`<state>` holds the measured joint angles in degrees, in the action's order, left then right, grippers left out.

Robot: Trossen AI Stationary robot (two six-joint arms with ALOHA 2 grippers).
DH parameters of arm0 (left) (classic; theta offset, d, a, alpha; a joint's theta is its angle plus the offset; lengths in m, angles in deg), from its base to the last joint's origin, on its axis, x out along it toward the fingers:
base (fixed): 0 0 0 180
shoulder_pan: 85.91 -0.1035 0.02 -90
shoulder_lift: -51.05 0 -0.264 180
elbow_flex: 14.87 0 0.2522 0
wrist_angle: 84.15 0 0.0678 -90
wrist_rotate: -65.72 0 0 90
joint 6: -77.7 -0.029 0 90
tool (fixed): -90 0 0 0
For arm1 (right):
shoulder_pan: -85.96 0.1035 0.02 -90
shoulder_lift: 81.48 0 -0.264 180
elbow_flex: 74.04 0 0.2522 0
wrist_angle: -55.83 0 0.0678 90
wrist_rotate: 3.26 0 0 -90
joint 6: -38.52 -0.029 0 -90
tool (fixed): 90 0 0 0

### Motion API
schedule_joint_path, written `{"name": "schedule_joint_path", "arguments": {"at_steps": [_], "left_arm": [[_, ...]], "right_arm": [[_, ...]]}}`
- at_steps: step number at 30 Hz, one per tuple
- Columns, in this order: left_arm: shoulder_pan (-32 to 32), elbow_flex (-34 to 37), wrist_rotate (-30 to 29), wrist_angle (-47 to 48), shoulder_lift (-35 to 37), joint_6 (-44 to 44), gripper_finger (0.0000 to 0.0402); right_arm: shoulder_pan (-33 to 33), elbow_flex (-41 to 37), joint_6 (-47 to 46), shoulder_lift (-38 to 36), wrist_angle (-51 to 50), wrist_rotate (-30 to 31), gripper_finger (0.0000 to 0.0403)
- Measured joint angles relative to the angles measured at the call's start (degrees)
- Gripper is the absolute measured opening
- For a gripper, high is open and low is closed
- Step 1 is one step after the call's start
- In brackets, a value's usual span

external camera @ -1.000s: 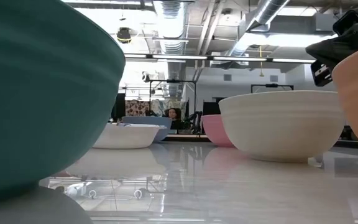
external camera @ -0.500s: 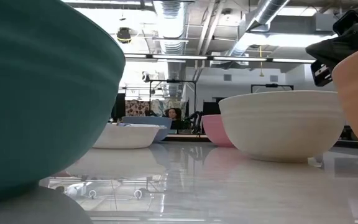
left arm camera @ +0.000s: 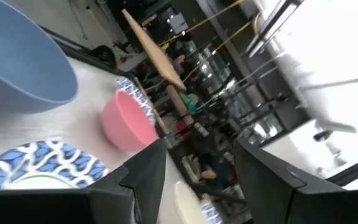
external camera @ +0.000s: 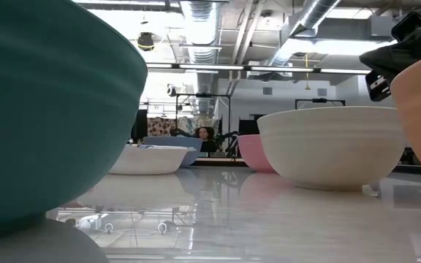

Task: Nest bowls inside each other
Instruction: Stack the blue patterned bowl on top of the blue patterned bowl

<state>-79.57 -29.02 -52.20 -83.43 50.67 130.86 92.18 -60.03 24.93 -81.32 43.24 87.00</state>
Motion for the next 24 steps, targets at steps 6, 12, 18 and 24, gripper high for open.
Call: {"name": "schedule_joint_path", "arguments": {"at_steps": [6, 12, 18, 24], "left_arm": [[0.0, -5.2, 3.2, -1.6, -0.4, -2.7, 0.0178], [0.1, -15.7, 4.4, -0.6, -6.7, -10.2, 0.0178], [0.0, -30.1, 12.2, 13.0, -18.9, -7.9, 0.0178], [0.1, -50.2, 25.9, 41.2, -35.3, -5.8, 0.0178]], "right_arm": [[0.1, 0.0, -2.0, 0.0, 4.1, -0.2, 0.0037], [0.1, 0.0, -21.7, 0.0, 5.3, -0.3, 0.0037], [0.1, 0.0, -33.1, 0.0, 5.5, -0.3, 0.0037], [0.1, 0.0, -34.7, 0.0, 4.7, -0.3, 0.0037]]}}
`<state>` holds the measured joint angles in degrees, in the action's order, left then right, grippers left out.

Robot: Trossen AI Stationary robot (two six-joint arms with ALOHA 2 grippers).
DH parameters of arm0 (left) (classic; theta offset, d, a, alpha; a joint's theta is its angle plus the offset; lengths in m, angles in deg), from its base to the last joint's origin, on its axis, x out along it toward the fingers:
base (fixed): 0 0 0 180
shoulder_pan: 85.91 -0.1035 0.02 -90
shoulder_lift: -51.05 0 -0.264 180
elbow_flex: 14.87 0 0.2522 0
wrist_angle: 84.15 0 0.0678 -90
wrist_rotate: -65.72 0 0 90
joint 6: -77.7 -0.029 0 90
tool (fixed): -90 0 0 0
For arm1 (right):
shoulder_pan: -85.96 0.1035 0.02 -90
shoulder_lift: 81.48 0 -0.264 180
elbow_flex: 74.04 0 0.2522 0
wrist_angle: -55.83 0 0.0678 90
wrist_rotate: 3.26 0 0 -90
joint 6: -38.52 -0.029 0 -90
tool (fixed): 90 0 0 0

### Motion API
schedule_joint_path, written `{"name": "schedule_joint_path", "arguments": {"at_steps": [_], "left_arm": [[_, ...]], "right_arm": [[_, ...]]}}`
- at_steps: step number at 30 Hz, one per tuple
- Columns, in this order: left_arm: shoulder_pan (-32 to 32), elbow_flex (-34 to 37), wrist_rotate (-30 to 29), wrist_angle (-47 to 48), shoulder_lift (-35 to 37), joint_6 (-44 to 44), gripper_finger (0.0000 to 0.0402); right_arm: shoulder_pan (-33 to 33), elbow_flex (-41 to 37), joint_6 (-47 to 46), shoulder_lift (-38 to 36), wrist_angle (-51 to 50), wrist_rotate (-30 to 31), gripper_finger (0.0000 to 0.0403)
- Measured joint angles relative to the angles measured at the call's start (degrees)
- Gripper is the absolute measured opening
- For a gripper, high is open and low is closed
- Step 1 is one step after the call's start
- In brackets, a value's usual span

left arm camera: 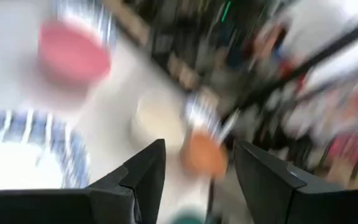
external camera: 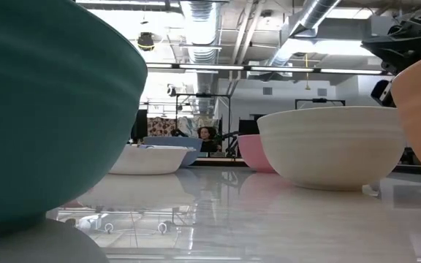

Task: Nest bowls inside each other
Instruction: Stack the blue patterned bowl on top of the blue patterned bowl

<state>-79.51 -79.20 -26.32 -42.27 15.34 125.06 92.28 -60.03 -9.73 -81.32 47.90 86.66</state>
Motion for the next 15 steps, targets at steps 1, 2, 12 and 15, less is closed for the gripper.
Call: {"name": "schedule_joint_path", "arguments": {"at_steps": [1, 2, 12, 15], "left_arm": [[0.0, -3.1, 2.0, 4.7, -2.8, 0.0, 0.0178], [0.0, -6.1, 3.8, 8.9, -5.4, 0.0, 0.0178], [3.2, -18.4, 23.8, 21.4, -21.5, 0.0, 0.0178], [6.9, -18.4, 24.6, 27.0, -23.9, -1.0, 0.0178]], "right_arm": [[0.0, 0.0, 0.0, 0.0, -0.1, 0.0, 0.0037], [0.0, 0.0, 0.0, 0.0, -0.2, 0.0, 0.0037], [0.0, 0.0, -1.4, 0.0, -0.3, 0.0, 0.0037], [0.0, 0.0, -0.9, 0.0, -0.6, 0.0, 0.0037]]}}
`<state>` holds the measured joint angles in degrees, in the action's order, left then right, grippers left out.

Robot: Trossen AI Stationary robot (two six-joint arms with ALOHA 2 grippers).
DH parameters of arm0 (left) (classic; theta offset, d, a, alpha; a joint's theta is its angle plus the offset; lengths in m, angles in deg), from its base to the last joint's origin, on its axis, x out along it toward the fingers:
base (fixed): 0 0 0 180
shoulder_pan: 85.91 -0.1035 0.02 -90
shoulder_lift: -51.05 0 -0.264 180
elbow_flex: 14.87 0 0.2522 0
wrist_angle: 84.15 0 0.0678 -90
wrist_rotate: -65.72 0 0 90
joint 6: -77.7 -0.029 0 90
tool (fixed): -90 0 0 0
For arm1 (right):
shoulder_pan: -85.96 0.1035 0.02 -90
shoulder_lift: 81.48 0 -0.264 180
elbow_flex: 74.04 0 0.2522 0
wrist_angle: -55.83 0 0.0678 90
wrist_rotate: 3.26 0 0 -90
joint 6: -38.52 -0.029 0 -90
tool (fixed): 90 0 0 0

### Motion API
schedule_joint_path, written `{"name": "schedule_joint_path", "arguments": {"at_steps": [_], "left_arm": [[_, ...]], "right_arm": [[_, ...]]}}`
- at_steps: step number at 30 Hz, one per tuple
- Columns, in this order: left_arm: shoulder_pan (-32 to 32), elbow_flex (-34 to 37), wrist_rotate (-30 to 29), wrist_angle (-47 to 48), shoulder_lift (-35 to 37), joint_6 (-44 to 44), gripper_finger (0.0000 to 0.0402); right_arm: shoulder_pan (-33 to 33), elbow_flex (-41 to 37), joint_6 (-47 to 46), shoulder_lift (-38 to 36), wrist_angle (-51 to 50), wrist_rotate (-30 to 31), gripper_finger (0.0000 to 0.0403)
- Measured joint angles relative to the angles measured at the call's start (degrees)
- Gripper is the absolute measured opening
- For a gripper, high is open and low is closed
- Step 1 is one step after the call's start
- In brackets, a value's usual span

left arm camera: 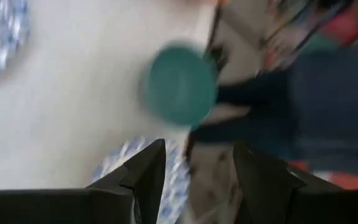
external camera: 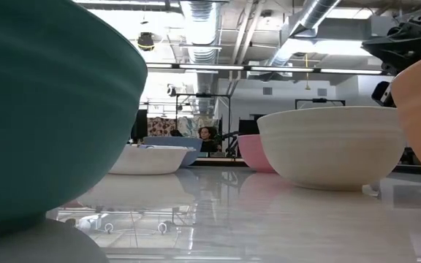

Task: Nest bowls inside each other
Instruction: Stack the blue patterned bowl on top of the blue patterned bowl

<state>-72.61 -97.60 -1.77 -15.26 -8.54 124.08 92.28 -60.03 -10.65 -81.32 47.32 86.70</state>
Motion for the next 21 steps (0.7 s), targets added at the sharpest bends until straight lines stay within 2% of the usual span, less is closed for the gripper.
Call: {"name": "schedule_joint_path", "arguments": {"at_steps": [5, 12, 21], "left_arm": [[5.2, 0.0, -4.7, 9.0, -3.5, -3.7, 0.0178], [11.1, 0.2, -12.0, 9.8, -6.3, -8.3, 0.0178], [13.8, 6.8, -10.8, 8.3, -7.1, -4.5, 0.0213]], "right_arm": [[0.0, 0.0, 0.1, 0.0, -1.0, 0.0, 0.0037], [0.0, 0.0, 0.1, 0.0, -2.4, 0.1, 0.0037], [0.0, 0.0, 0.1, 0.0, -2.4, 0.1, 0.0037]]}}
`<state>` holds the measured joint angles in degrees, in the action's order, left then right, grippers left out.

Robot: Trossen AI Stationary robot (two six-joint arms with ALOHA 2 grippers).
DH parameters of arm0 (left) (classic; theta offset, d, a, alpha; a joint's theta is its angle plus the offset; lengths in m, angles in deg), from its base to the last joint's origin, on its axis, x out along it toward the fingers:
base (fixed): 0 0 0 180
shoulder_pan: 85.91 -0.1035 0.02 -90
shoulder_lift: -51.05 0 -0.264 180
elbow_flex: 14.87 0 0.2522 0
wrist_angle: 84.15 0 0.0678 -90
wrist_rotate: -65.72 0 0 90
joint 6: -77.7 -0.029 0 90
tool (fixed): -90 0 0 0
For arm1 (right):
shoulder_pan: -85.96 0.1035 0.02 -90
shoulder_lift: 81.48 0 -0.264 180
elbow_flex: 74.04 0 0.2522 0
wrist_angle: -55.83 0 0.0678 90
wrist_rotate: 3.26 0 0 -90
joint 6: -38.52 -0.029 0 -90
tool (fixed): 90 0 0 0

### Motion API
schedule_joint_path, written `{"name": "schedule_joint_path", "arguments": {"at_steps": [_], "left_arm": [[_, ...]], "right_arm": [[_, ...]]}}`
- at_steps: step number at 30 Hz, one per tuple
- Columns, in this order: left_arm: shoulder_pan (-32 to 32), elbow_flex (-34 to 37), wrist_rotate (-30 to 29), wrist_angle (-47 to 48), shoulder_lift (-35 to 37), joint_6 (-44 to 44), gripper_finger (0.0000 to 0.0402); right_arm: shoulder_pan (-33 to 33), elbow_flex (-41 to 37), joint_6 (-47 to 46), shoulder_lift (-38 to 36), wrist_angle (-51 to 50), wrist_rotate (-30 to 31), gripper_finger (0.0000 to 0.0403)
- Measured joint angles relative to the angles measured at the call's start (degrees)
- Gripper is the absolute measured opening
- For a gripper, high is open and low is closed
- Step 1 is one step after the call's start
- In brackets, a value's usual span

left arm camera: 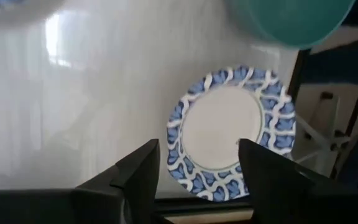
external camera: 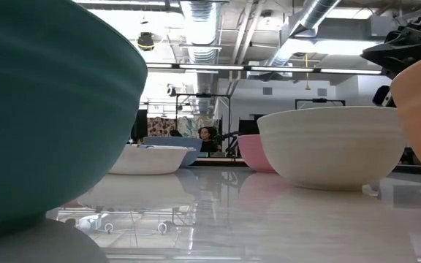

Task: Nest bowls inside each other
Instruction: Stack the blue patterned bowl on top of the blue patterned bowl

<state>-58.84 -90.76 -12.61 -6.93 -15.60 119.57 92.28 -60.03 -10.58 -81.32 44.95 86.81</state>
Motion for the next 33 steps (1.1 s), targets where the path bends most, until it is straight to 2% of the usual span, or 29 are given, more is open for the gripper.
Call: {"name": "schedule_joint_path", "arguments": {"at_steps": [9, 17, 25, 29, 33], "left_arm": [[0.4, 10.5, 1.1, -11.1, 0.0, 0.9, 0.0261], [1.9, 18.2, 1.9, -17.7, 0.0, -1.5, 0.026], [2.8, 27.2, 5.6, -31.6, 0.0, 1.2, 0.0259], [3.0, 29.8, 5.7, -33.3, 0.0, 2.2, 0.0259], [3.1, 31.4, 7.4, -34.8, 0.0, -0.3, 0.0256]], "right_arm": [[0.0, 0.0, 0.0, 0.0, 0.1, 0.0, 0.0037], [0.0, 0.0, 0.0, 0.0, 0.1, 0.0, 0.0037], [0.0, 0.0, -0.6, 0.0, 0.1, 0.0, 0.0037], [0.0, 0.0, -0.6, 0.0, 0.1, 0.0, 0.0037], [-0.1, 0.0, -0.5, 0.0, 0.1, 0.3, 0.0037]]}}
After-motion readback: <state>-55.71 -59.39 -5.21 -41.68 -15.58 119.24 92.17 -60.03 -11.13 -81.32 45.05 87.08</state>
